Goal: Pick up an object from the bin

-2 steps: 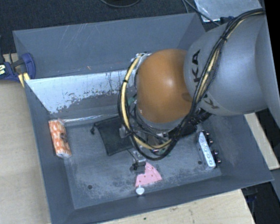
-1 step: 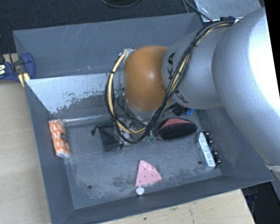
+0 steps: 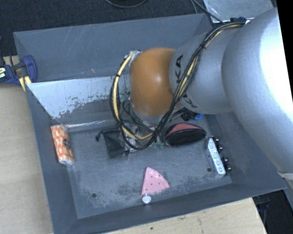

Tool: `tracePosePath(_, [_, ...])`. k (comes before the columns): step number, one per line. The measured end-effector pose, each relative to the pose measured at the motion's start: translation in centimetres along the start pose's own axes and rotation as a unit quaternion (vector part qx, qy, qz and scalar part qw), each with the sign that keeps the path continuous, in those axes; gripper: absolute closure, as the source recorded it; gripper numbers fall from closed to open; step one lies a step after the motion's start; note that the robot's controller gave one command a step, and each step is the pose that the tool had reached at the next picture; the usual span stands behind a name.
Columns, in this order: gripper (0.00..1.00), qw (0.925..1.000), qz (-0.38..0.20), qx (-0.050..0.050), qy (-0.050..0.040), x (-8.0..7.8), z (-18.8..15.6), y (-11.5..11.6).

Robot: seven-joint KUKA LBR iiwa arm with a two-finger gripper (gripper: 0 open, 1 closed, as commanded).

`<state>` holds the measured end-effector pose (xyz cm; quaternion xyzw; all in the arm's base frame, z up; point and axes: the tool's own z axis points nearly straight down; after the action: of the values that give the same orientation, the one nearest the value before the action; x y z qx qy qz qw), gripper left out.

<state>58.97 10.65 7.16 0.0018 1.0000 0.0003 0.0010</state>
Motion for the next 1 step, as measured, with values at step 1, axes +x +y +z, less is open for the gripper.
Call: tracePosePath(1, [1.0, 1.0, -0.005, -0.001, -0.0039, -0.49, 0.04, 1.37])
